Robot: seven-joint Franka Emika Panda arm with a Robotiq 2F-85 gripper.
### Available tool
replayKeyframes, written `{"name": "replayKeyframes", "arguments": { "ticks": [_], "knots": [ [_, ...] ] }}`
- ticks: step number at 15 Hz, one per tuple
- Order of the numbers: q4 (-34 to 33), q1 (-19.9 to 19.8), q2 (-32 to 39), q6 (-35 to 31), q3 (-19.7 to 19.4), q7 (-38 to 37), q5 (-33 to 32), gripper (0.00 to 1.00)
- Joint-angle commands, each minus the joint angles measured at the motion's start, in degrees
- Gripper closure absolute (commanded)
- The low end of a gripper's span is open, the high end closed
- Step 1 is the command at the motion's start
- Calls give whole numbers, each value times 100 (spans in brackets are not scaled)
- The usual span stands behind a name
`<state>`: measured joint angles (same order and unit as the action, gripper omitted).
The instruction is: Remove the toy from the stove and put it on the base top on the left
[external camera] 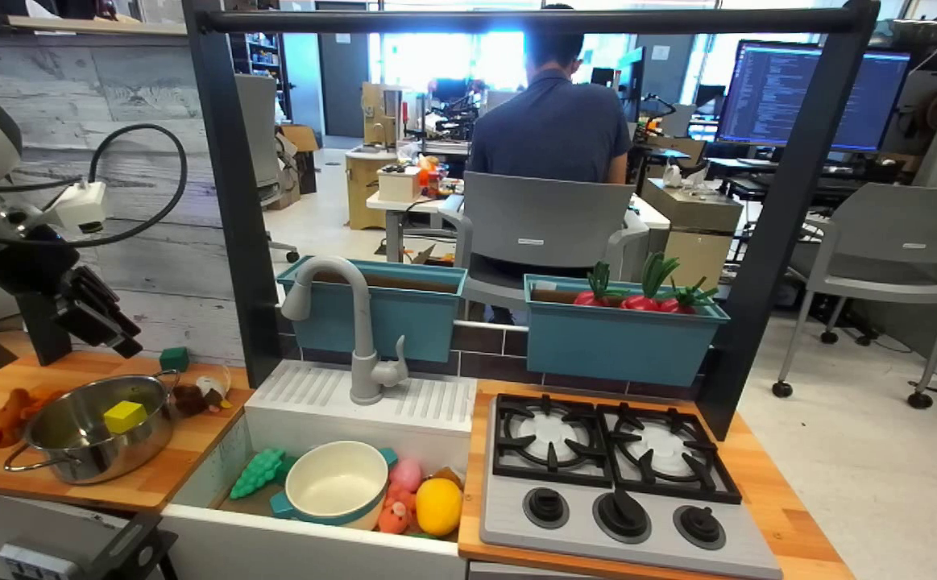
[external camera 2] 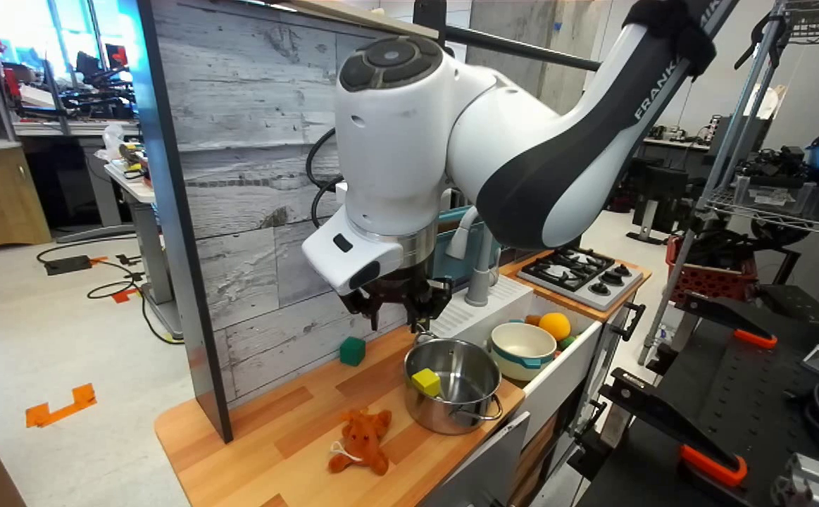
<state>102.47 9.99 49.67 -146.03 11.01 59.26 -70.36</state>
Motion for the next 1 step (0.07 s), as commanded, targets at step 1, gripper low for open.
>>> {"name": "replayKeyframes", "arguments": {
  "ticks": [1],
  "knots": [
    [-7,42,-4,-17,-43,31,56,45]
  ]
}}
